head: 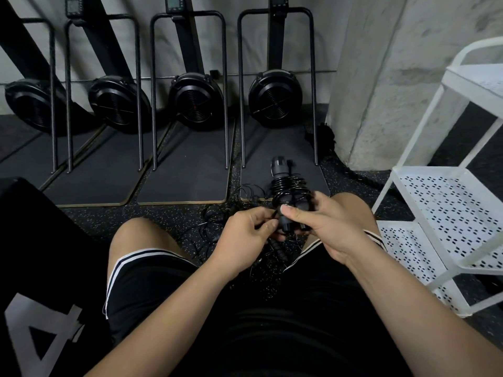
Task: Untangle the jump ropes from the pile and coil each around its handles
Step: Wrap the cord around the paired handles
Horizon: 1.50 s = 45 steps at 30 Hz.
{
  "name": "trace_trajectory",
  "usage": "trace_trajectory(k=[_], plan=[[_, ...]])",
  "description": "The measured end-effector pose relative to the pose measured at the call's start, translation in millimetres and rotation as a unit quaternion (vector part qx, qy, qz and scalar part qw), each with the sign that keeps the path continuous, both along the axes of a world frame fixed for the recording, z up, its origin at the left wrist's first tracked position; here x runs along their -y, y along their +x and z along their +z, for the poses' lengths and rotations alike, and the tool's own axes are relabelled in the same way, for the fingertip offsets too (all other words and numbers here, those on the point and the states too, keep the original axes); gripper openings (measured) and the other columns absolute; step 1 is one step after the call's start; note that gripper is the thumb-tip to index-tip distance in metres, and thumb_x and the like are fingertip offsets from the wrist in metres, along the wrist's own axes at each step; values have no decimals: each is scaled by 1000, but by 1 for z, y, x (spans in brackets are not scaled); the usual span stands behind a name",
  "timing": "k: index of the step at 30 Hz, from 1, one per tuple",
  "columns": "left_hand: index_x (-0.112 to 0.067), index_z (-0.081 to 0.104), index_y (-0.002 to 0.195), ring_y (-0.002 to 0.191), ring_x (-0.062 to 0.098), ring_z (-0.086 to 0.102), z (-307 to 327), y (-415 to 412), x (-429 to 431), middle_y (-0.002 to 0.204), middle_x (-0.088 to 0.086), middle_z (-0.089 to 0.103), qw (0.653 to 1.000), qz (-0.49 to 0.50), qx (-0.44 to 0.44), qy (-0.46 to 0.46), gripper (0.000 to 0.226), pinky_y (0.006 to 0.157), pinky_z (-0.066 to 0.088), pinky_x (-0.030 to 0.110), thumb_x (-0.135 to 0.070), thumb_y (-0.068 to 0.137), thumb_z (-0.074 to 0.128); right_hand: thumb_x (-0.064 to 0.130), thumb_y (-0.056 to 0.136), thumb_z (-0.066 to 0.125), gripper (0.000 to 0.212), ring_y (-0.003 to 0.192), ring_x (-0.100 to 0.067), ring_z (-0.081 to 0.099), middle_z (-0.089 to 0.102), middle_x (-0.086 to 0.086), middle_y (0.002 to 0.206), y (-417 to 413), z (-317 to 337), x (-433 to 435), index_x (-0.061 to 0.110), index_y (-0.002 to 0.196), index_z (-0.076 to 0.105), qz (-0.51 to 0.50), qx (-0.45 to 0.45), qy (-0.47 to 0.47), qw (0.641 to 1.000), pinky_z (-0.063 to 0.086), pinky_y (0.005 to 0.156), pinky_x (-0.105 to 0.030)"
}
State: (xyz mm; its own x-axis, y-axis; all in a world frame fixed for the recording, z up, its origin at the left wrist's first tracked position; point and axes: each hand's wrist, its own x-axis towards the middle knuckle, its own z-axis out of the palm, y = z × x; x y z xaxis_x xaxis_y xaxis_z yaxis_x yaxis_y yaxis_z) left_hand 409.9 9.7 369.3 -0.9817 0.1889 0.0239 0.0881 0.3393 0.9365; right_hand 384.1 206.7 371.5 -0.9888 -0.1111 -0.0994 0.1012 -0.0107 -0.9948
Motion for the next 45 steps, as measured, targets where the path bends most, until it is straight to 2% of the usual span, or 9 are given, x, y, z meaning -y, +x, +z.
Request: trace_trajectory(k=[3, 11, 14, 20, 24, 29, 34, 39, 45], plan=[[-23, 76, 114, 92, 11, 78, -2, 0, -2, 94, -5, 82, 1000, 11, 4, -2, 17, 98, 58, 40, -15, 108, 62, 49, 65, 102, 75, 109, -25, 78, 81, -5, 113, 0, -8, 5, 11, 119, 65, -35, -36, 10, 999, 58, 100, -45], [-19, 72, 111, 83, 0, 74, -2, 1, -5, 88, -8, 82, 999, 23, 1, -23, 10, 79, 51, 22, -15, 106, 64, 52, 77, 94, 56, 107, -27, 77, 77, -4, 108, 4, -21, 20, 20, 108, 61, -79, -107, 17, 991, 61, 90, -43], [-20, 72, 112, 92, 2, 75, -3, -2, 1, 95, -10, 81, 998, 33, -6, -44, 10, 87, 56, 27, -17, 104, 67, 63, 73, 92, 57, 107, -25, 75, 77, -2, 107, 4, -24, 23, 28, 106, 62, -80, -116, 48, 989, 60, 90, -43], [-14, 73, 108, 71, 3, 75, 11, 2, 8, 88, -3, 82, 999, -17, 19, -28, 10, 66, 48, 19, -10, 105, 64, 11, 76, 91, 61, 119, -33, 73, 77, -18, 124, -4, 9, -12, 2, 129, 64, 105, 27, -17, 994, 53, 109, -49], [-12, 73, 102, 68, 3, 75, 14, 2, 5, 86, -2, 82, 999, -27, 12, -38, 9, 64, 53, 29, -14, 106, 65, -3, 81, 86, 55, 112, -31, 76, 77, -18, 122, 1, 18, -25, 8, 131, 66, 164, 57, 5, 985, 62, 91, -37], [-4, 72, 103, 57, -2, 68, 17, 8, -2, 87, 5, 82, 999, -29, -1, -29, 12, 59, 44, 8, -11, 107, 63, 9, 81, 88, 61, 112, -33, 76, 76, -17, 126, 0, 12, -24, 8, 136, 61, 96, 52, -45, 993, 63, 95, -47], [-9, 71, 100, 81, 16, 80, 12, 3, -2, 89, -1, 82, 1000, -11, -16, -24, 11, 80, 59, 22, -12, 107, 63, 22, 75, 91, 70, 109, -31, 78, 79, -9, 121, 2, 11, -12, 13, 136, 58, 26, 7, -47, 999, 63, 94, -54], [-15, 69, 102, 84, 5, 77, 6, -1, 0, 89, -10, 82, 997, -8, -31, -70, 9, 83, 57, 22, -13, 106, 62, 34, 72, 92, 64, 108, -23, 78, 81, -4, 112, 3, 2, 3, 11, 123, 61, -55, -56, -6, 997, 60, 92, -35], [-24, 66, 106, 88, 7, 75, -1, -2, -4, 93, -11, 80, 997, 23, -30, -62, 15, 87, 58, 31, -12, 107, 58, 33, 80, 92, 57, 108, -20, 78, 79, -6, 114, 5, -9, 19, 14, 122, 58, -108, -91, -5, 990, 62, 94, -38]])
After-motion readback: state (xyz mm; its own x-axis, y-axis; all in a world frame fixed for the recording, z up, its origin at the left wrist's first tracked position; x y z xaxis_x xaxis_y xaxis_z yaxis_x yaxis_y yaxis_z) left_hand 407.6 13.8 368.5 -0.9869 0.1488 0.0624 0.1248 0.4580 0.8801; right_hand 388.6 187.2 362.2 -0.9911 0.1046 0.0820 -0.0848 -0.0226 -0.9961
